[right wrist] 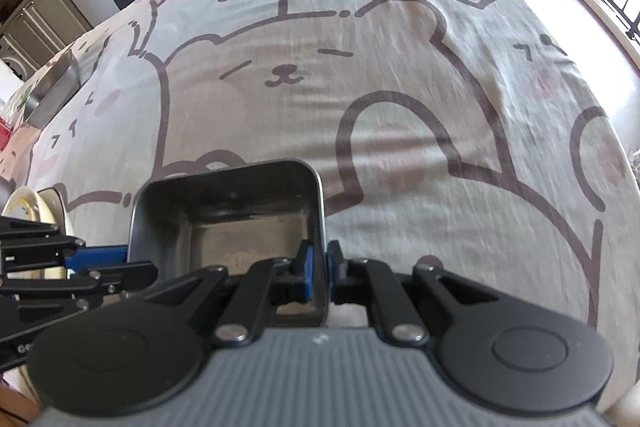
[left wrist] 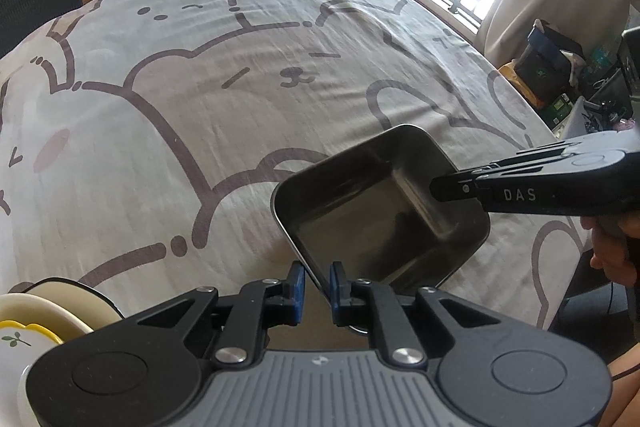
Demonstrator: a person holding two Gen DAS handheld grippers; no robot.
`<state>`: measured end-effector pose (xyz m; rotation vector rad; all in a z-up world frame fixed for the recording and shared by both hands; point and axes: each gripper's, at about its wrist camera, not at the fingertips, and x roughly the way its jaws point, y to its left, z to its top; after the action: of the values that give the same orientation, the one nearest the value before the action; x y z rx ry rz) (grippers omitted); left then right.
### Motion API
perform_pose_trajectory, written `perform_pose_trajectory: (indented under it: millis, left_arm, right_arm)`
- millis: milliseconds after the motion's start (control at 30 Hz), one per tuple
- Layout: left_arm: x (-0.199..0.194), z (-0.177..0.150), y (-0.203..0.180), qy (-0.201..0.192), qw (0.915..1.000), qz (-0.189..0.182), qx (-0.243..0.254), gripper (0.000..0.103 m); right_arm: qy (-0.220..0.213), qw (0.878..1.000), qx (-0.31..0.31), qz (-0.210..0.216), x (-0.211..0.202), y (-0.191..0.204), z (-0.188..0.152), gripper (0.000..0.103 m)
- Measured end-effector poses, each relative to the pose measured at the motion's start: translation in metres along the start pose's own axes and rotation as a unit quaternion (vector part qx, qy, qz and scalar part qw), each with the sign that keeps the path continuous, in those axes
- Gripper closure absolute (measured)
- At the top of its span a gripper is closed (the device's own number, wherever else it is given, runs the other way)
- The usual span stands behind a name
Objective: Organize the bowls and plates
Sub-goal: 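Lift the steel tray with both grippers and carry it across the table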
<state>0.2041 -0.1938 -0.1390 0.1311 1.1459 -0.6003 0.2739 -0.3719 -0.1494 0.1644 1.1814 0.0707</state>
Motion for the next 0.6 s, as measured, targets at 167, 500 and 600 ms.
perform_pose_trajectory:
  millis: [167, 500, 600]
  left_arm:
    - [0.000, 0.000, 0.003, 0.000, 1.0000, -0.007, -0.001, 0.090]
    - [-0.002, 0.000, 0.005, -0.002, 0.9999, -0.007, -0.010, 0.085]
    - [-0.003, 0.000, 0.006, -0.004, 0.9999, -0.006, -0.013, 0.077]
  right_arm:
    - [0.002, 1.000, -0.003, 0.005, 0.002, -0.002, 0.001, 0.094]
    - [-0.007, 1.000, -0.013, 0.014, -0.006, -0.002, -0.004, 0.087]
    - [-0.007, 1.000, -0.018, 0.013, -0.009, -0.002, -0.006, 0.081]
